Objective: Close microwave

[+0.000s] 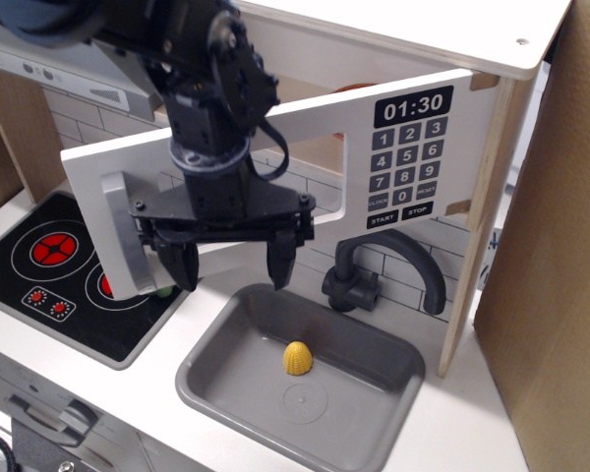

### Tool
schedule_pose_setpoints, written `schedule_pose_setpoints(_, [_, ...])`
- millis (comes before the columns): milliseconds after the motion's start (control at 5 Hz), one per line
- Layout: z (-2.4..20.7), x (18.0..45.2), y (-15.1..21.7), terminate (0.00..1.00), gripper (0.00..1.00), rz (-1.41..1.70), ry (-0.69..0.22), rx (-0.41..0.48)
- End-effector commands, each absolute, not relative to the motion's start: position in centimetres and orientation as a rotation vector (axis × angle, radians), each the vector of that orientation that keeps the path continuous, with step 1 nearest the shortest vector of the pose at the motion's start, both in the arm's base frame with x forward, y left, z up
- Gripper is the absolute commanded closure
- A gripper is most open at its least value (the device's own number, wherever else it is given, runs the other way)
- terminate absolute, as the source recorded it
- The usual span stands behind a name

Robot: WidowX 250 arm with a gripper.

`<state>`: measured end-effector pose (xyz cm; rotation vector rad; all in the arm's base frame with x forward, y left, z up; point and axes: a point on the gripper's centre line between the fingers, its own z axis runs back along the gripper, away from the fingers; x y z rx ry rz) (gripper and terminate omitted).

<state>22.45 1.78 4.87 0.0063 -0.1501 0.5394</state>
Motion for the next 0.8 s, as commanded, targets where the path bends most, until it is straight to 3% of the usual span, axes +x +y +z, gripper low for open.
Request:
schedule_pose_setpoints(0, [6.0,25.1,4.7,0.00,0.00,0.556,-0.271,0.032])
schedule_pose_setpoints(200, [7.0,27.4,5.8,0.00,0.00,0.539,-0.364,0.036])
schedule_pose_setpoints(600, [7.7,30.4,7.1,0.00,0.00,0.521,-0.410,0.046])
